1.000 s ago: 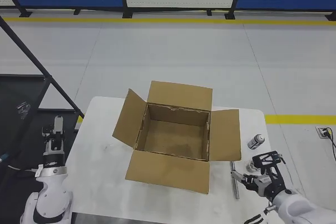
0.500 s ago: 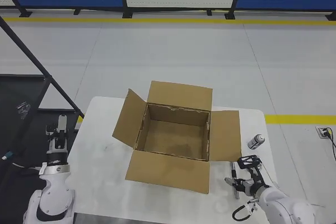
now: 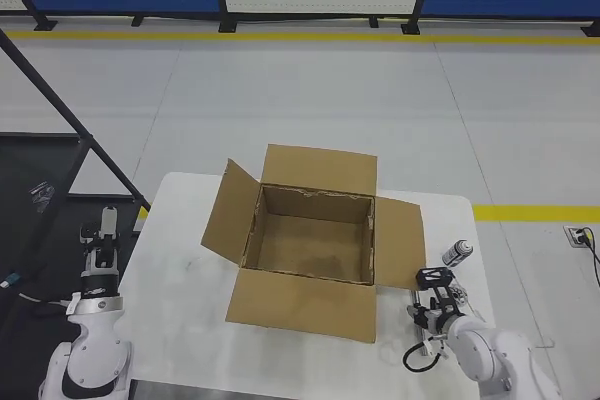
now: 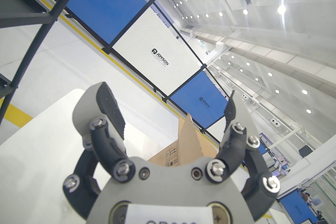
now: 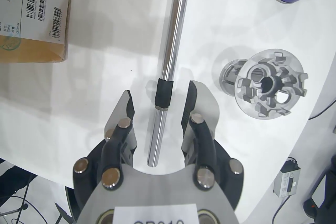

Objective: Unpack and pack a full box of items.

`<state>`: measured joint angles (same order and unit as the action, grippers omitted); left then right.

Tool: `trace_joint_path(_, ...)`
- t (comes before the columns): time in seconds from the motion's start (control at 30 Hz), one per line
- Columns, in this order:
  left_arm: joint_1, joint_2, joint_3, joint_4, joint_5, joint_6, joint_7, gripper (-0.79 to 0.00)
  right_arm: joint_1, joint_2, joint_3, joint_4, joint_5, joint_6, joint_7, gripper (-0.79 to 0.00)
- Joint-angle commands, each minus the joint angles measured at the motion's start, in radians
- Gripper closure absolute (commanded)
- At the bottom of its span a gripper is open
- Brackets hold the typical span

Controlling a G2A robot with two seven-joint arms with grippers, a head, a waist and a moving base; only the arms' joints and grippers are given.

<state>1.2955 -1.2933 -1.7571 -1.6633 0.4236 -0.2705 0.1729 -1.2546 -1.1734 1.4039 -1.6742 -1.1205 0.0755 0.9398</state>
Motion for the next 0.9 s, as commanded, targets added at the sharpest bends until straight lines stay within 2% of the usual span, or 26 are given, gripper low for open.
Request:
trace_joint_path(0.0, 0.000, 0.000, 0.000, 0.000, 0.000, 0.000, 0.000, -0.785, 0.003, -0.001, -0.005, 0.002, -0.003, 0.006, 0.003, -0.422)
trace_joint_path(0.1, 0.000, 0.000, 0.000, 0.000, 0.000, 0.000, 0.000, -0.785, 0.010, -0.002, -0.013, 0.007, -0.012, 0.015, 0.004, -0.351)
trace_joint_path(0.27, 0.000, 0.000, 0.000, 0.000, 0.000, 0.000, 0.000, -0.785, 0.031, -0.006, -0.036, 0.027, -0.035, 0.042, 0.019, -0.305)
trace_joint_path(0.6, 0.000, 0.000, 0.000, 0.000, 0.000, 0.000, 0.000, -0.785, 0.081, -0.015, -0.080, 0.080, -0.062, 0.080, 0.042, -0.292)
trace_joint_path(0.87, 0.000, 0.000, 0.000, 0.000, 0.000, 0.000, 0.000, -0.785, 0.106, -0.021, -0.096, 0.109, -0.072, 0.091, 0.055, -0.228)
